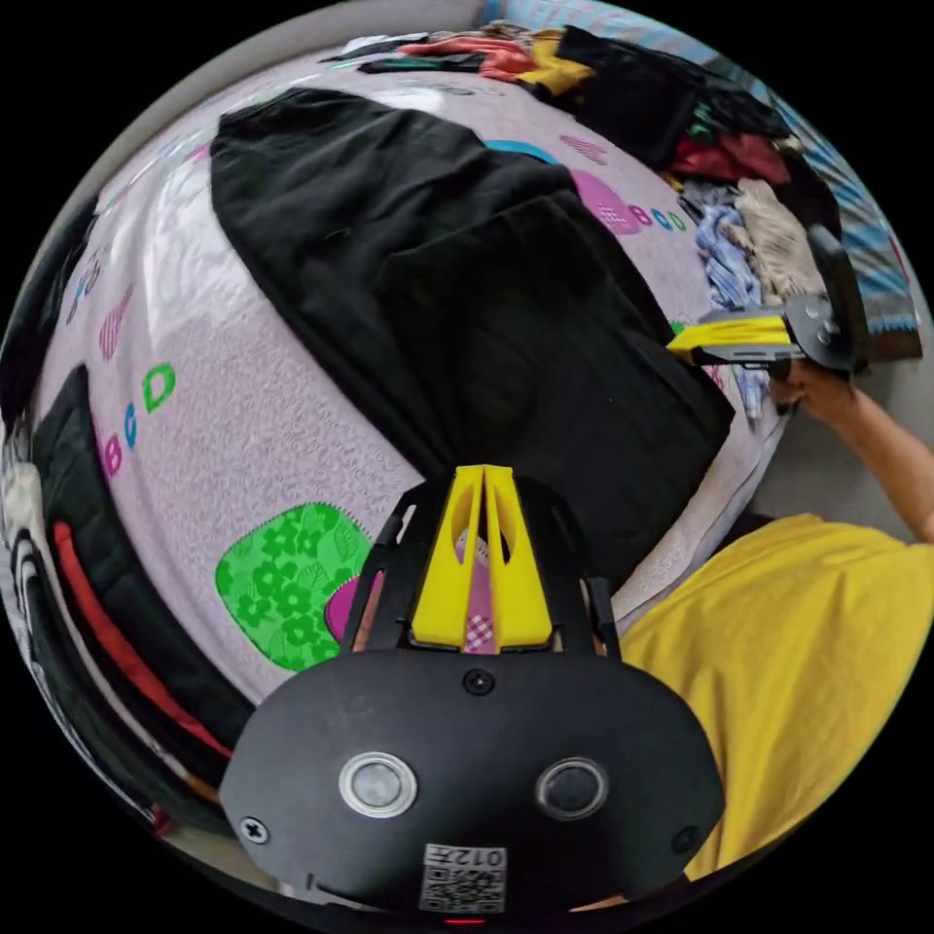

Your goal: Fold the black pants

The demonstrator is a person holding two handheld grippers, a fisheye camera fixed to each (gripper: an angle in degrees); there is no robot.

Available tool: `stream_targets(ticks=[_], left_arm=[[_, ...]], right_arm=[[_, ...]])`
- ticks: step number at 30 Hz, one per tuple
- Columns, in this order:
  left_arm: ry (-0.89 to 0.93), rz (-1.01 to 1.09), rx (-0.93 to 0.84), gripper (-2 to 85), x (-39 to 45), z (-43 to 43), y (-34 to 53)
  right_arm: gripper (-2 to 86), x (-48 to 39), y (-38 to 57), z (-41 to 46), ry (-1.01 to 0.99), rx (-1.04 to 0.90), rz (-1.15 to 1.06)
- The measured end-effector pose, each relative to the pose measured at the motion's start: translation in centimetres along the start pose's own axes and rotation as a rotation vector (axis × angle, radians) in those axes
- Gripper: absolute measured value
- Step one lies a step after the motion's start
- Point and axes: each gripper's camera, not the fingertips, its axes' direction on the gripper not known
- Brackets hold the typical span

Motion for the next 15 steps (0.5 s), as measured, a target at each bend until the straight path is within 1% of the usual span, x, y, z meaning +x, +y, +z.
stream_targets(ticks=[1,3,5,6,8,10,11,12,14,15], left_arm=[[-0.013,-0.060,0.006,0.0,0.3,-0.8,0.9],[-0.082,-0.080,0.075,0.1,2.1,-3.1,2.7],[-0.113,-0.007,0.130,0.2,5.3,-4.9,4.6],[-0.149,0.069,0.147,0.4,8.1,-5.6,5.9],[-0.207,0.213,0.156,0.7,13.0,-5.8,7.8],[-0.334,0.390,0.152,1.8,19.1,-4.7,10.1],[-0.371,0.422,0.151,2.4,20.4,-4.3,10.7],[-0.426,0.469,0.145,3.6,22.4,-3.4,11.5],[-0.466,0.519,0.121,5.2,24.7,-2.1,12.3],[-0.494,0.538,0.107,6.4,25.9,-1.4,12.8]], right_arm=[[0.3,-0.5,0.7,-0.7,0.001,0.019,0.025],[0.6,-2.3,1.9,-2.1,0.032,0.060,-0.025],[1.4,-6.5,4.2,-3.5,0.113,0.101,-0.189],[1.8,-7.8,4.9,-3.7,0.138,0.107,-0.245],[4.4,-13.0,7.8,-3.5,0.228,0.099,-0.491],[7.1,-16.3,9.8,-2.6,0.290,0.082,-0.648],[7.9,-18.0,10.9,-1.9,0.330,0.071,-0.730],[8.3,-18.7,11.4,-1.4,0.352,0.064,-0.767],[9.1,-21.3,12.9,0.2,0.434,0.048,-0.894],[9.2,-21.8,13.1,0.5,0.455,0.052,-0.916]])
